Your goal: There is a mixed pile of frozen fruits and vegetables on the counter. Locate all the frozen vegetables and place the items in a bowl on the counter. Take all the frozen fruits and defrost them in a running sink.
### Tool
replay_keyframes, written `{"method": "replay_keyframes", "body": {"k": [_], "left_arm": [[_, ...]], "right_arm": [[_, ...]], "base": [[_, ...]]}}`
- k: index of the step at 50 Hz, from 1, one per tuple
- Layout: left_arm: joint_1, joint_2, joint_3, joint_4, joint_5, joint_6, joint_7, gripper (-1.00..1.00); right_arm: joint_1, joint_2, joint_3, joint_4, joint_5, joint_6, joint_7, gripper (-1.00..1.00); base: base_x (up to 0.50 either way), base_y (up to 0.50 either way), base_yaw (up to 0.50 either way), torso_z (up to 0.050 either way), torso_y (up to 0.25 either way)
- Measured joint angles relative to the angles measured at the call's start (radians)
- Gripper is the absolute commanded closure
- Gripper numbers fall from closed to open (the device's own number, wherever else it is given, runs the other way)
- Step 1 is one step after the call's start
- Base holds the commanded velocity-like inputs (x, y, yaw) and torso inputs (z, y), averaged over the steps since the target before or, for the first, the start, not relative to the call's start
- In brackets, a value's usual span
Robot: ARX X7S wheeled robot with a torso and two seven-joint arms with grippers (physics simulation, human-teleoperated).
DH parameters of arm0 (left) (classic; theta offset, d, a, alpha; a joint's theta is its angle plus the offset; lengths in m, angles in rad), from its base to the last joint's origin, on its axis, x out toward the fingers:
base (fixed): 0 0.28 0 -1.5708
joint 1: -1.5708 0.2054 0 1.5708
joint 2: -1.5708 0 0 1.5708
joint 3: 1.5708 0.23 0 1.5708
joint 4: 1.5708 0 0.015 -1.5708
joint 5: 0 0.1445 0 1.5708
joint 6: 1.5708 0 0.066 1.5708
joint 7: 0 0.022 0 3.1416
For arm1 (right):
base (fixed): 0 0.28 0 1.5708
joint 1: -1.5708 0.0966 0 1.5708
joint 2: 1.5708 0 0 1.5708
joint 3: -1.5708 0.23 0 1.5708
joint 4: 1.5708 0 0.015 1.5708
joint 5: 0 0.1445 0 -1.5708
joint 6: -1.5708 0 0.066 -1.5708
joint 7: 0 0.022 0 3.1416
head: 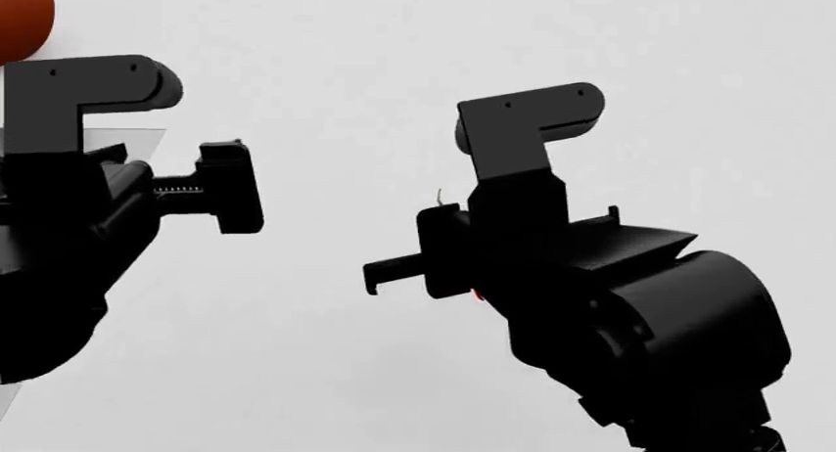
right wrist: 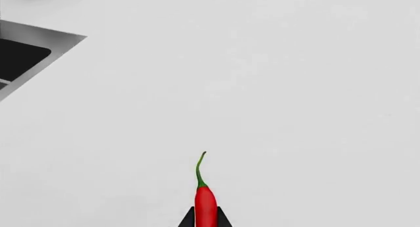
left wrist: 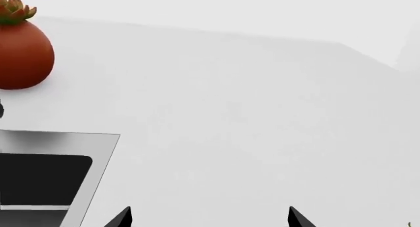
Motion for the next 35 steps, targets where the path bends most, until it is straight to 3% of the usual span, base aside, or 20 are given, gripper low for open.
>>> {"method": "replay_keyframes", "body": {"k": [17,35], "left_arm": [[0.029,-0.195,-0.028,0.430,-0.013,0.015,-0.064,-1.00],[0.069,-0.339,-0.032,0.762,0.019,0.024,-0.084,-1.00]], "right_arm": [[-0.009,0.073,0.039,-0.035,0.015,0.013,0.020,1.00],[-0.029,0.121,0.066,-0.052,0.027,0.011,0.031,1.00]], "base": [[0.00,0.00,0.00,0.000,0.000],[0.00,0.00,0.00,0.000,0.000]]}}
